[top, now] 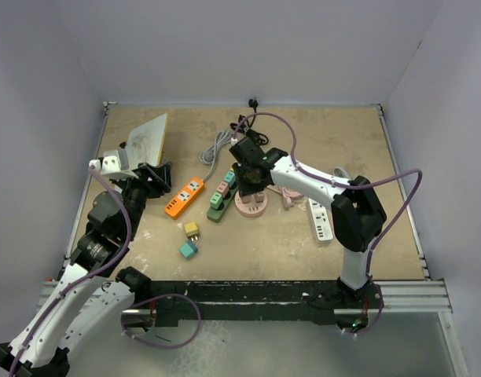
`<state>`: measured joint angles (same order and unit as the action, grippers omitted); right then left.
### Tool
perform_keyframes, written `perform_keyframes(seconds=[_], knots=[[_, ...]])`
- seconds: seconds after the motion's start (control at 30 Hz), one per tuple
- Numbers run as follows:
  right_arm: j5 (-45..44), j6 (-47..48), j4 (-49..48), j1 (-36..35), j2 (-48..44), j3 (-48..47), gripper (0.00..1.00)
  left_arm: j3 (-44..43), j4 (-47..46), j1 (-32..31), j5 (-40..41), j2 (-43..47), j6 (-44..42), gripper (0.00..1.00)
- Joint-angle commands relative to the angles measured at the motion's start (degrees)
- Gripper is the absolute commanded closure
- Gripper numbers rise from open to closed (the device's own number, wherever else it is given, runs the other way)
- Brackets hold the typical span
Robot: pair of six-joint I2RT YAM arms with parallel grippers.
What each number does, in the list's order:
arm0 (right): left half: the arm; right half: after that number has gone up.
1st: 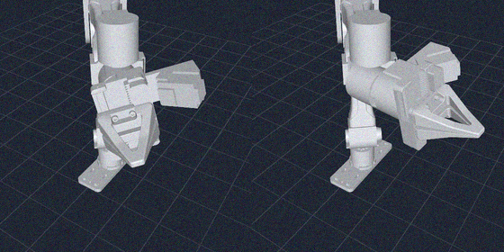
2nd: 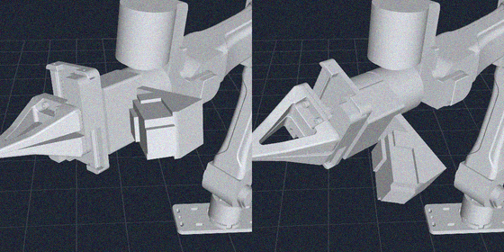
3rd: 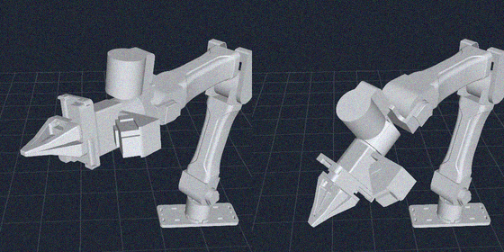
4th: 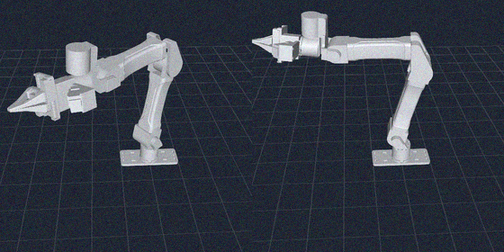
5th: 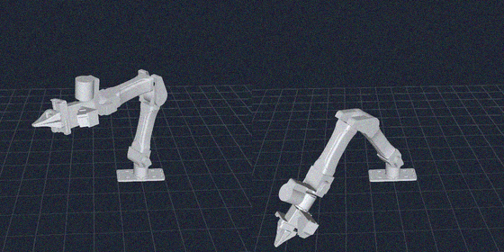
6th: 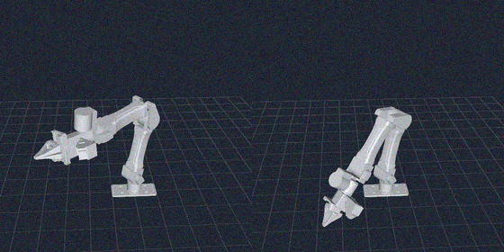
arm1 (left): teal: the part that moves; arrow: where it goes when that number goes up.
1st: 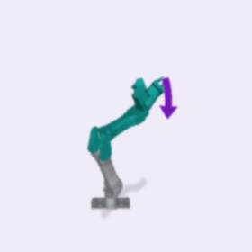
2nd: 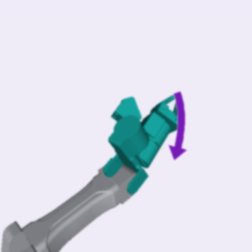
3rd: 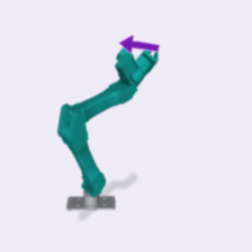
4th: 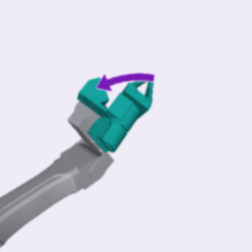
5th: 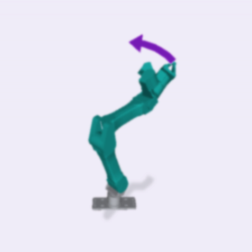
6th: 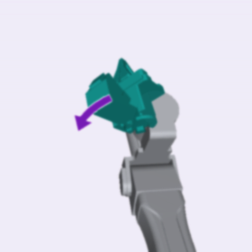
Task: Insert the plug
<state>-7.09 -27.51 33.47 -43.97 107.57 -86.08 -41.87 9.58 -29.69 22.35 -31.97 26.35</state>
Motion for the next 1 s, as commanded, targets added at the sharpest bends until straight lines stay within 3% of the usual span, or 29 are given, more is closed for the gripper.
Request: perform_keyframes(seconds=[0.0, 0.97], knots=[[0.9, -0.6, -0.6, 0.1, -1.1, 0.5, 1.00, 0.0, -1.1, 0.0, 0.5, -0.1, -0.6, 0.42], [-1.0, -2.4, -5.4, 0.1, 0.9, 5.5, 1.00, 0.0, -0.8, 0.0, 0.6, -0.5, -0.6, 0.42]])
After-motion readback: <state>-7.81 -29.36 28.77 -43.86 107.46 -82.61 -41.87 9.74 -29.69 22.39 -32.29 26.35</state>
